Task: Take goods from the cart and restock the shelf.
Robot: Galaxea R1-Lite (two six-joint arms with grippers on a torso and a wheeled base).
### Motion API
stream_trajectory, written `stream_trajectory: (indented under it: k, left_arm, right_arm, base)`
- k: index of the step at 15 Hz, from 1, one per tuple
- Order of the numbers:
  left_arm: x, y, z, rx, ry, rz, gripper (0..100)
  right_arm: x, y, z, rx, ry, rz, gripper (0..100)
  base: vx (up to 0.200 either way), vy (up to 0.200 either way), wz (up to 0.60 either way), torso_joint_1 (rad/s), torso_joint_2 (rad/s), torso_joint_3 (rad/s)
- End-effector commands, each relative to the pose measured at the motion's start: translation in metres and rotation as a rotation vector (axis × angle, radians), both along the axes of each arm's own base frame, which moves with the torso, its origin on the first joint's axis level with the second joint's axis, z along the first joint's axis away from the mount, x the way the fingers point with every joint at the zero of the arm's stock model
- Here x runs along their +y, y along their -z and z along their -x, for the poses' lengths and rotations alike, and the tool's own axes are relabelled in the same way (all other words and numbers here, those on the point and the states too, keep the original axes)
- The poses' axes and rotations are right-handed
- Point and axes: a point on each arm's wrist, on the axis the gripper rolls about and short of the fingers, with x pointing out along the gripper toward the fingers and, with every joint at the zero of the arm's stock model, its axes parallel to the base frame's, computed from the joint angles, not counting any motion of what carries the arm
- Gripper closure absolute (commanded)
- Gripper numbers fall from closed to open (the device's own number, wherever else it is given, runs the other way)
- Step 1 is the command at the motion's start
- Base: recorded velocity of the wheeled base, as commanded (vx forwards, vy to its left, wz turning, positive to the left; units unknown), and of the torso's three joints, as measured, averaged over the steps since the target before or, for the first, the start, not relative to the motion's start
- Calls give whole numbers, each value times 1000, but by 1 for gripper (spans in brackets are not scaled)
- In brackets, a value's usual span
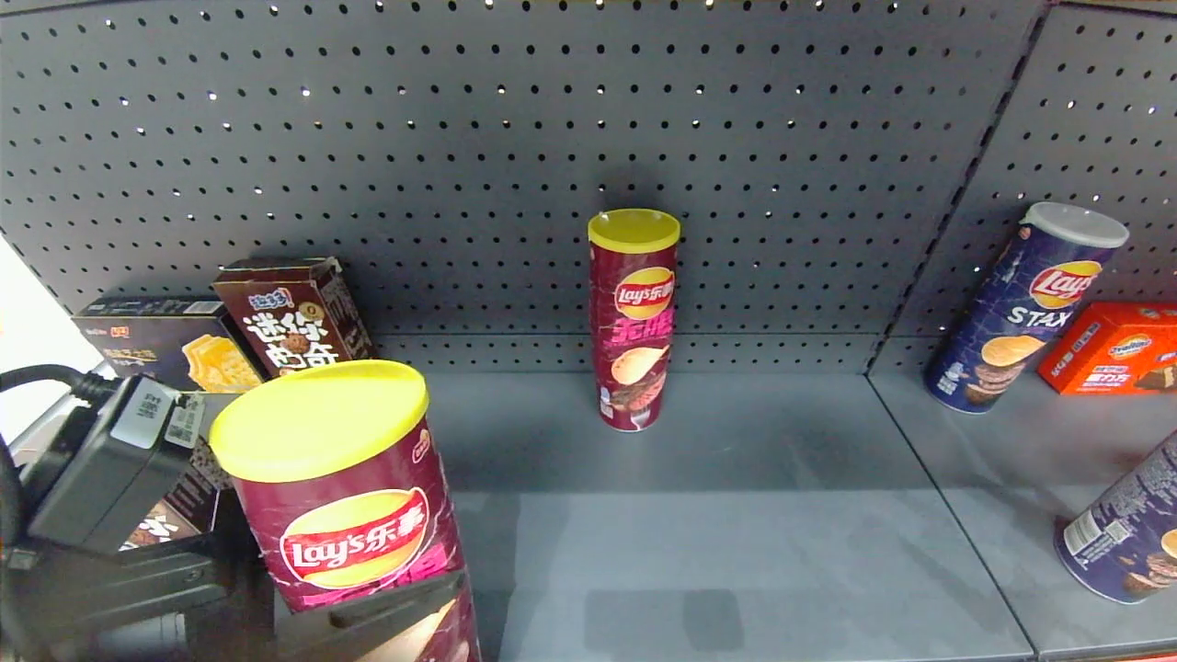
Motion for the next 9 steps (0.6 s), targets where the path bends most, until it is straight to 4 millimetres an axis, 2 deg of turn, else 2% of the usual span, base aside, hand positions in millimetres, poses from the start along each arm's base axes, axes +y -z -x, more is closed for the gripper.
stream_trajectory:
  k: [1,5,9]
  left_arm:
    - [1,1,1,1,0,1,100]
    - [1,1,1,0,0,0,100]
    - [1,1,1,0,0,2,100]
  right_arm:
    - [9,-4,-19,45,-52,13,0]
    - [28,-10,-48,65,-131,21,0]
    - [48,-6,-68,104,-204,42,0]
  base:
    - [0,0,0,0,0,0]
    - [0,0,0,0,0,0]
    - [0,0,0,0,0,0]
